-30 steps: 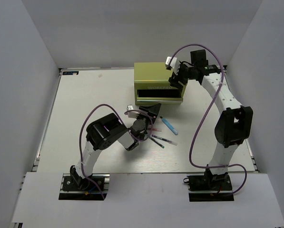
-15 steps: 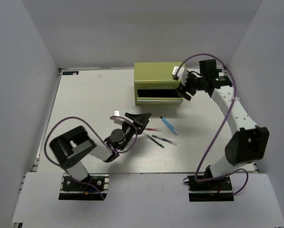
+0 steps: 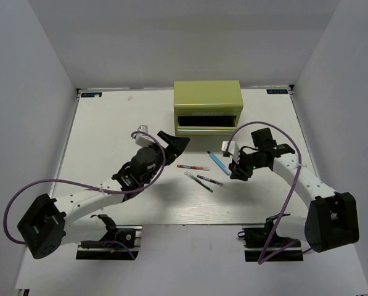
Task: Sort the stationery into containers
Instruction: Pick up the stationery from the center of the board.
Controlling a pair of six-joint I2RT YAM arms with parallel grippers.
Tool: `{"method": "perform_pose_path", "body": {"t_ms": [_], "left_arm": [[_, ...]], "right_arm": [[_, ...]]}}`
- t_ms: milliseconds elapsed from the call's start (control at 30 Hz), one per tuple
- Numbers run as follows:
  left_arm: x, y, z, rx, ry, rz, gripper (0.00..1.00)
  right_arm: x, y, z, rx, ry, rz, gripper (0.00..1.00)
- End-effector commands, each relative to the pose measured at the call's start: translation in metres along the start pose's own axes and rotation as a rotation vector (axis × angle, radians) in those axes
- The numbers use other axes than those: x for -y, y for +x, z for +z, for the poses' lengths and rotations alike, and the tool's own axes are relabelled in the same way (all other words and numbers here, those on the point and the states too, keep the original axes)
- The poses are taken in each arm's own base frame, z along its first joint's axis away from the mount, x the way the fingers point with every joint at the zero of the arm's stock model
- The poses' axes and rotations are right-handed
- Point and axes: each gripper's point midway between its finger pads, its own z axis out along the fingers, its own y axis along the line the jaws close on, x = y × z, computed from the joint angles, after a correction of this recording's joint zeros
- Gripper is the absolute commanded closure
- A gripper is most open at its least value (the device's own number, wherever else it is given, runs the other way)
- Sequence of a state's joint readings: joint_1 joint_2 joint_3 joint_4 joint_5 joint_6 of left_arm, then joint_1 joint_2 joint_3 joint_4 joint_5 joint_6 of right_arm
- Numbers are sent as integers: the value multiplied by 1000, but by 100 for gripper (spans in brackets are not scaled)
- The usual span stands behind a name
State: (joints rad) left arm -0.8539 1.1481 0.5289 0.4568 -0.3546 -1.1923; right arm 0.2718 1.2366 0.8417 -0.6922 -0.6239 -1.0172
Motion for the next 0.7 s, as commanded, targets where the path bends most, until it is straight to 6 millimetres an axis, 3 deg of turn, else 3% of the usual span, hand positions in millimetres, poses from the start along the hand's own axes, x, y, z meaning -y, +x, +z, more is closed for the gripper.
{"method": "perform_pose_path", "body": {"t_ms": [0,33,133,200,400,667], "left_arm": [[-29,-10,-7,-62,-216,230,0],[-47,-8,-13,-93,-303,274,0],[-42,-19,-13,-102,-344,365,0],[-50,-18,-19,-127,-378,408,0],[-53,-19,-34,-139,-355,419,0],[-62,-21,-45,-139,-376,418,0]], "right_arm": [[22,-3,12,15,125,133,52],[33,-5,18,3,176,124,50],[42,7,32,-49,225,219,42],[45,16,38,-86,242,254,39],[67,22,50,-91,362,339,39],[66,26,69,-111,371,395,40]]}}
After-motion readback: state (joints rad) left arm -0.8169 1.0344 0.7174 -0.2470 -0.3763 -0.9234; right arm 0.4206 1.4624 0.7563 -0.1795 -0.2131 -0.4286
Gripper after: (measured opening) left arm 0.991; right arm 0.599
